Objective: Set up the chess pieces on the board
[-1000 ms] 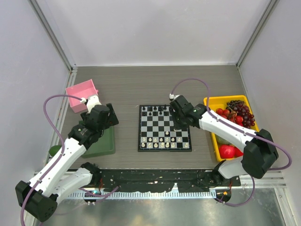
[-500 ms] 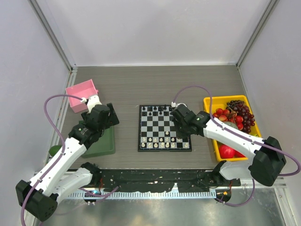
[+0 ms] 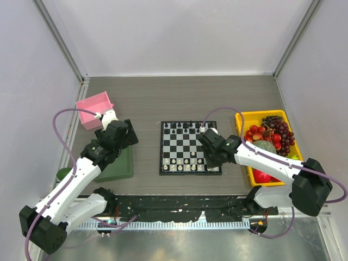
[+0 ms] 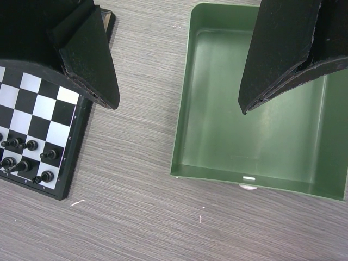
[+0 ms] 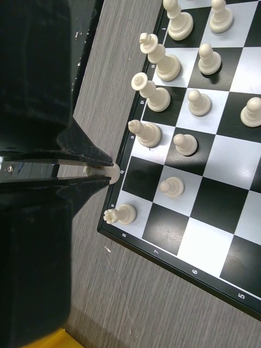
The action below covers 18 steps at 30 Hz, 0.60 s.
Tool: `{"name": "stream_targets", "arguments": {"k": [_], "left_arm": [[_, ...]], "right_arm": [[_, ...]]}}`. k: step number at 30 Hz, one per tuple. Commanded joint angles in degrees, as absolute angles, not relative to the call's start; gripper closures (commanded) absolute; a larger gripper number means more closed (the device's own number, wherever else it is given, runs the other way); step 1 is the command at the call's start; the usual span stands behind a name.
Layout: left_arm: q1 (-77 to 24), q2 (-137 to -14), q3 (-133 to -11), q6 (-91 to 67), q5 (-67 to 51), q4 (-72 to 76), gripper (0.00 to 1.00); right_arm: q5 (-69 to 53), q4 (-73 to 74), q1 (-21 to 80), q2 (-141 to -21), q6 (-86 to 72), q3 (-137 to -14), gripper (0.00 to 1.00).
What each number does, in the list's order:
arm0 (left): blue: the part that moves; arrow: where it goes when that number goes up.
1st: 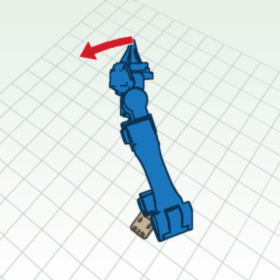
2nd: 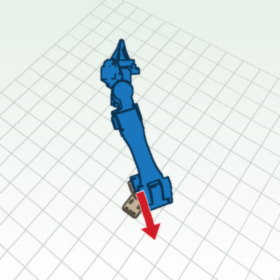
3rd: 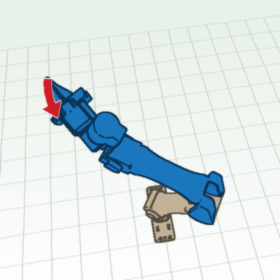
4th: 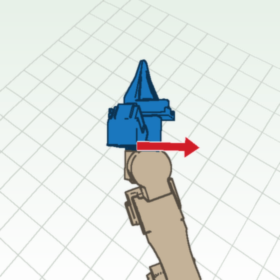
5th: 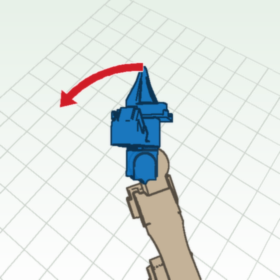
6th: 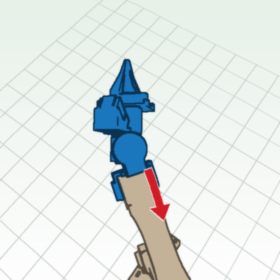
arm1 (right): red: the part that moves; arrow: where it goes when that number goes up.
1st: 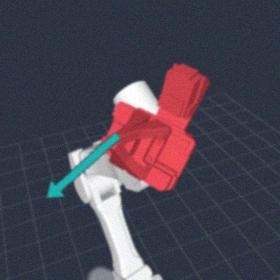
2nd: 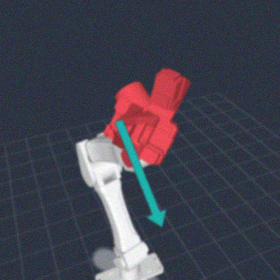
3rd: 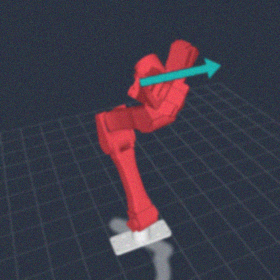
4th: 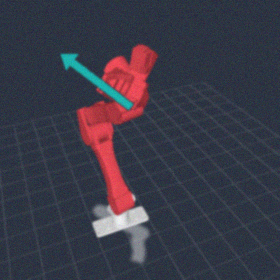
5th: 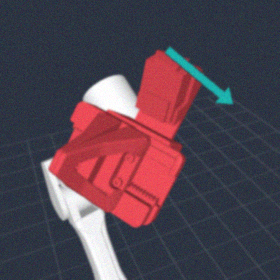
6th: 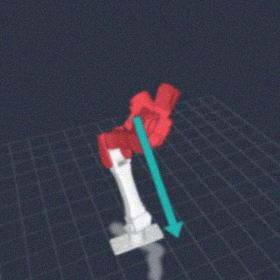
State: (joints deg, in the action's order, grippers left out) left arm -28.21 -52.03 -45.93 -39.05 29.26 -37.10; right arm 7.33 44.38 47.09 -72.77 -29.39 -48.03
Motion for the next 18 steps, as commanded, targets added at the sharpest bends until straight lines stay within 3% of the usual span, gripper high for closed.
{"name": "stream_targets", "arguments": {"k": [1,18], "left_arm": [[-27.9,-51.9,-47.2,-39.7,29.5,-36.0,0.01],[-27.6,-51.9,-47.3,-39.4,28.7,-35.5,0.01]], "right_arm": [[9.9,41.7,47.5,-73.4,-30.2,-48.5,0.90],[8.6,37.4,47.3,-76.0,-30.8,-46.1,0.90]]}}
